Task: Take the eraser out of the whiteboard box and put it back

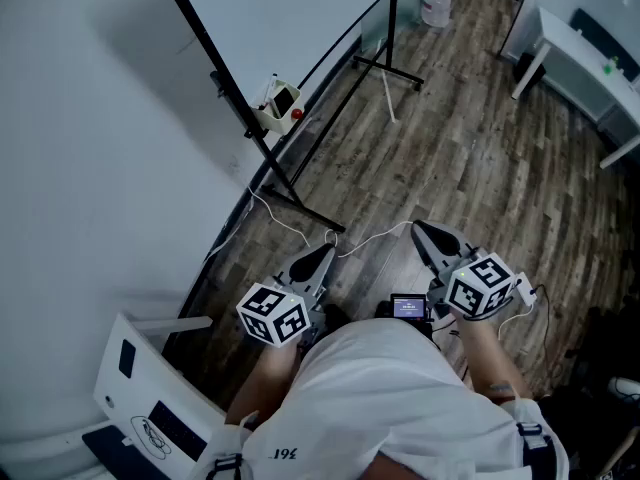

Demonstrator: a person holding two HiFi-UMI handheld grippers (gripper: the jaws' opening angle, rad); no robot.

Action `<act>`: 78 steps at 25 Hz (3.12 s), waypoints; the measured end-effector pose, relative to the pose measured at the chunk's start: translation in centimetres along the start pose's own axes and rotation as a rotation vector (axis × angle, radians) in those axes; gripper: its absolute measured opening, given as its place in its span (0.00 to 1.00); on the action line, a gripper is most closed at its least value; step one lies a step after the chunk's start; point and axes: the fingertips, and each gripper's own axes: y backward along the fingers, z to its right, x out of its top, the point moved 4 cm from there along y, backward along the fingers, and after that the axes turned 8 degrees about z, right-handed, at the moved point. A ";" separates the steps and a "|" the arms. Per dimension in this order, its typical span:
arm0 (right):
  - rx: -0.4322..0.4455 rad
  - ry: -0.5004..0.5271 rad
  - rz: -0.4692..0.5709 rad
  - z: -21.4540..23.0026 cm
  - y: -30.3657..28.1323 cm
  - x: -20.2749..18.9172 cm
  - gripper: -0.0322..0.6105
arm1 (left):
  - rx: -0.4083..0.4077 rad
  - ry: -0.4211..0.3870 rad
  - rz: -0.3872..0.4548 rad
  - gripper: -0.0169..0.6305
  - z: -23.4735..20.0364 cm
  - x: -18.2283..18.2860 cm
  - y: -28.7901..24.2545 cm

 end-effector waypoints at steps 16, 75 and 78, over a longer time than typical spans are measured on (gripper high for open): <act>0.065 0.024 -0.045 1.4 1.4 0.1 0.09 | 0.054 0.007 0.030 0.04 1.3 -1.0 -1.0; 0.152 0.120 -0.114 4.6 -12.6 0.6 0.23 | 0.200 0.014 0.111 0.04 -9.3 4.0 -4.2; 0.141 0.122 -0.115 4.2 -15.1 1.1 0.24 | 0.193 0.007 0.102 0.04 -11.6 5.3 -4.6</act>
